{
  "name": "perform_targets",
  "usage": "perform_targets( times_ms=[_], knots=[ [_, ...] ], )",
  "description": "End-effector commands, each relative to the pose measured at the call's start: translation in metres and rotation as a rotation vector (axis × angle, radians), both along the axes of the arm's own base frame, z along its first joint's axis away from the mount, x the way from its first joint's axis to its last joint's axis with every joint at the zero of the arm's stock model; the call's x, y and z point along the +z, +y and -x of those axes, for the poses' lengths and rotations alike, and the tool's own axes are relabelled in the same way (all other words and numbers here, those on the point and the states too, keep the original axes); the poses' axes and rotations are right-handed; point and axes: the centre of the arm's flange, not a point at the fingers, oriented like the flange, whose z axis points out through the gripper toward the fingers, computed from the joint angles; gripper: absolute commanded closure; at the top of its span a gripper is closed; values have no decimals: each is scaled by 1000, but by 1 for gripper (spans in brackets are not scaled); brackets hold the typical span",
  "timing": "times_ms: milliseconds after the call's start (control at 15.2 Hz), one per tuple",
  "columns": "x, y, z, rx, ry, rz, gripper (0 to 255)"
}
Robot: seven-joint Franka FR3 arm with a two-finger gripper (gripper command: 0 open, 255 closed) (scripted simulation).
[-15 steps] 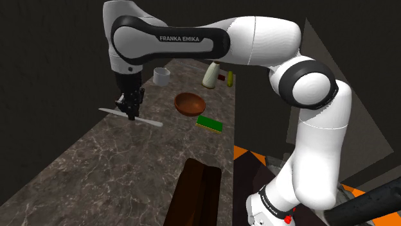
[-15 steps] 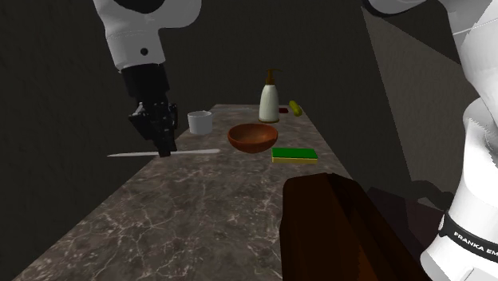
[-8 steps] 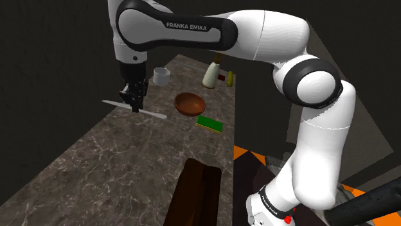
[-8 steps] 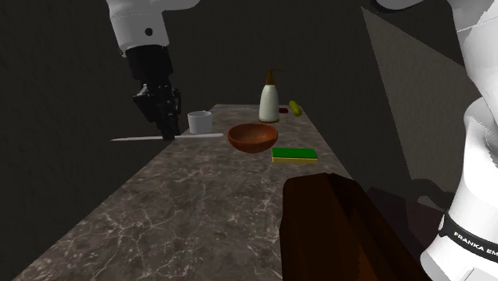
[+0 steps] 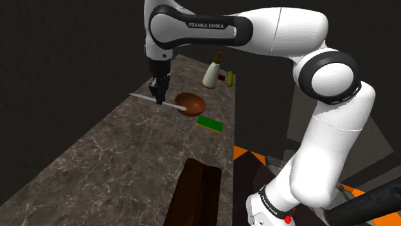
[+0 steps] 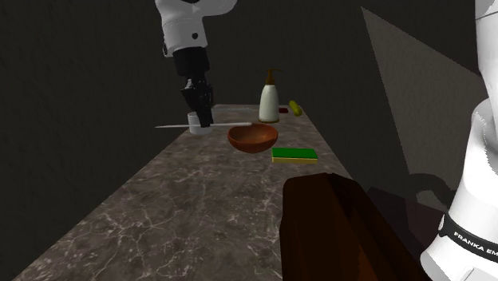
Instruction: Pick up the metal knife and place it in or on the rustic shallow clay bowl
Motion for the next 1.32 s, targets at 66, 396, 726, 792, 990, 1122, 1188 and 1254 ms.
perform_targets(
  times_ms=[66, 396, 726, 792, 990, 1122, 1188, 1254],
  knots=[
    [4, -40, -6, 1, 0, 0, 255],
    [6, -105, -17, 1, 0, 0, 255],
    [8, -170, -28, 1, 0, 0, 255],
    [9, -183, -30, 1, 0, 0, 255],
    [10, -222, -37, 1, 0, 0, 255],
    [5, -225, -37, 1, 0, 0, 255],
    [-1, -225, -37, 1, 0, 0, 255],
    [-6, -225, -37, 1, 0, 0, 255]
  ],
)
